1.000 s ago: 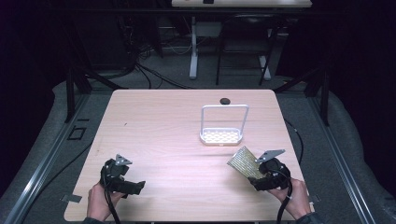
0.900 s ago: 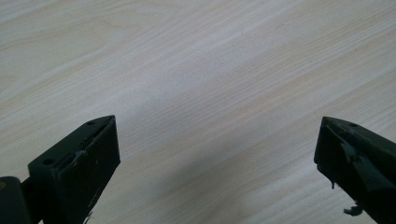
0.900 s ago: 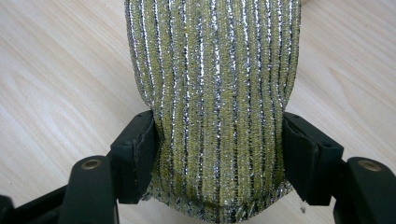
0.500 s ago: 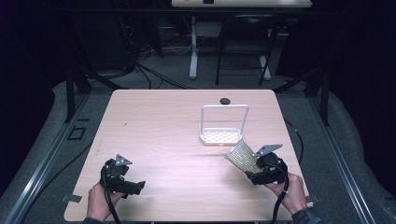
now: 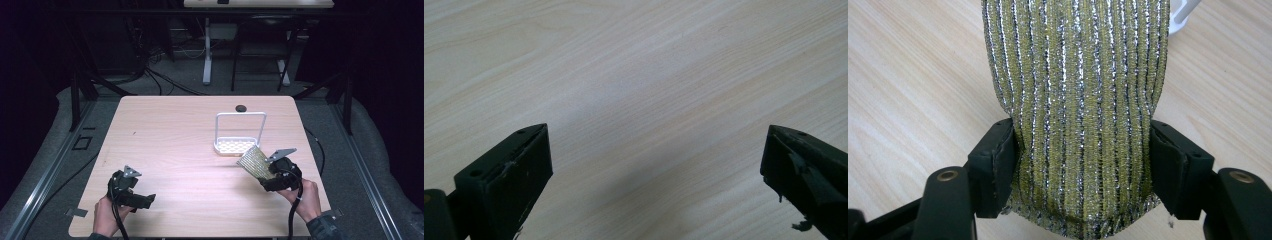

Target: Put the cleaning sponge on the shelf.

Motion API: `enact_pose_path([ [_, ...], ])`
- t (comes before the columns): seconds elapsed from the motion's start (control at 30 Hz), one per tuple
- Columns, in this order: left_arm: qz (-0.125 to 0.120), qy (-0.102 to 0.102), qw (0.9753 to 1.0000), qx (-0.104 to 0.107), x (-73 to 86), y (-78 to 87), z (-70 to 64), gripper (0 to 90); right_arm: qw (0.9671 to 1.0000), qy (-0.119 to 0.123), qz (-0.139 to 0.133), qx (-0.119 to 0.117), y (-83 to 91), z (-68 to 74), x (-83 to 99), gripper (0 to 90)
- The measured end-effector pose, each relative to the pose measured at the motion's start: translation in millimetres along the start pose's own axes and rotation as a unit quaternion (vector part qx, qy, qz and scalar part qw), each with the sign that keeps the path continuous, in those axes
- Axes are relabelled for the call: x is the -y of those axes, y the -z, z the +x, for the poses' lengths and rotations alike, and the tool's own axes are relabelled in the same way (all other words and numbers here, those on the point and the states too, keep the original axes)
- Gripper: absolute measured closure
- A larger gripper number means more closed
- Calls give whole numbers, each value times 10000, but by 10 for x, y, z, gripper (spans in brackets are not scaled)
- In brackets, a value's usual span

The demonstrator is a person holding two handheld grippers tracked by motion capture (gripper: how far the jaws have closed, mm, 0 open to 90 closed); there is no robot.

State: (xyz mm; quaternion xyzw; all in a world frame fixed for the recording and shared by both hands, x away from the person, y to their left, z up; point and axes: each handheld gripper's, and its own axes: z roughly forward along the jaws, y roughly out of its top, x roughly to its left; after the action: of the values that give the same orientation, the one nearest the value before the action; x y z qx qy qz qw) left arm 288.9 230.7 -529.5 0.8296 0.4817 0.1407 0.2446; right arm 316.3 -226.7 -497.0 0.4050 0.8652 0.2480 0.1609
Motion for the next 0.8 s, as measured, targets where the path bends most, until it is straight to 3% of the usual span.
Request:
enact_pose_path([
  [0.8, -12, 3, 10000, 21, 1, 3, 2, 3, 9999, -97, -24, 52, -170, -33, -264, 348],
])
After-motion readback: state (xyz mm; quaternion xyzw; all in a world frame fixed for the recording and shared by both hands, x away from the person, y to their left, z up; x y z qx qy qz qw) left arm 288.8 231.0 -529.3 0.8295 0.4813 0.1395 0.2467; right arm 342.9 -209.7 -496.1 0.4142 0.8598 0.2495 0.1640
